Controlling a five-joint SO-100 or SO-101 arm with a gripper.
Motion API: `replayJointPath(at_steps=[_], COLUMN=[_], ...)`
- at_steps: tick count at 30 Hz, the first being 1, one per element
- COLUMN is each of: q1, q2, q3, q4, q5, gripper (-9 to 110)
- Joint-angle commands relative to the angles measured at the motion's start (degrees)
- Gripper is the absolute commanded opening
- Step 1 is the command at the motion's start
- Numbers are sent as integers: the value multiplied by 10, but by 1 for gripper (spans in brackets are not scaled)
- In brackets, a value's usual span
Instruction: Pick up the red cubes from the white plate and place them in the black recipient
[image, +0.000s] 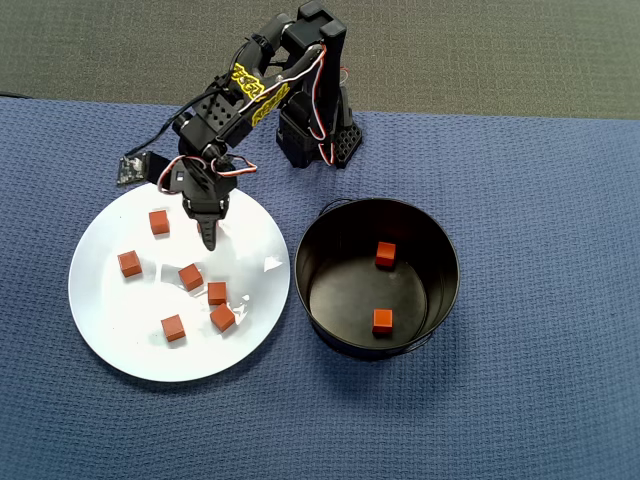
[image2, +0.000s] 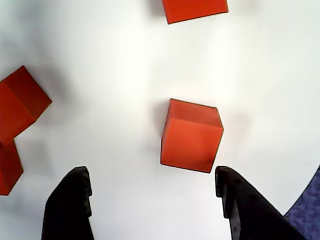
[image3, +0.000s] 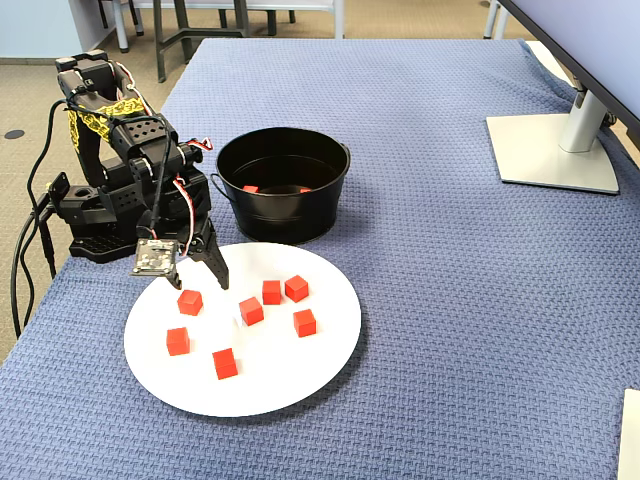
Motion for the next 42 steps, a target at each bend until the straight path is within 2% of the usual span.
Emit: replayJointPath(at_steps=[1, 5, 10, 18, 20, 23, 25, 30, 34, 42], q1=[9, 23, 47, 47, 48, 48, 47, 10, -39, -194], q2=[-2, -5, -7, -18, -23, -22, -19, 33, 123, 257], q3=[2, 12, 65, 49, 45, 45, 40, -14, -46, -111], q4=[-1, -13, -97, -98, -98, -110, -112, -47, -18, 23], q5=[-30, -40, -52, -25, -23, -4, 9, 77, 171, 317], gripper=[25, 24, 22, 20, 15, 0, 0, 0, 0, 0])
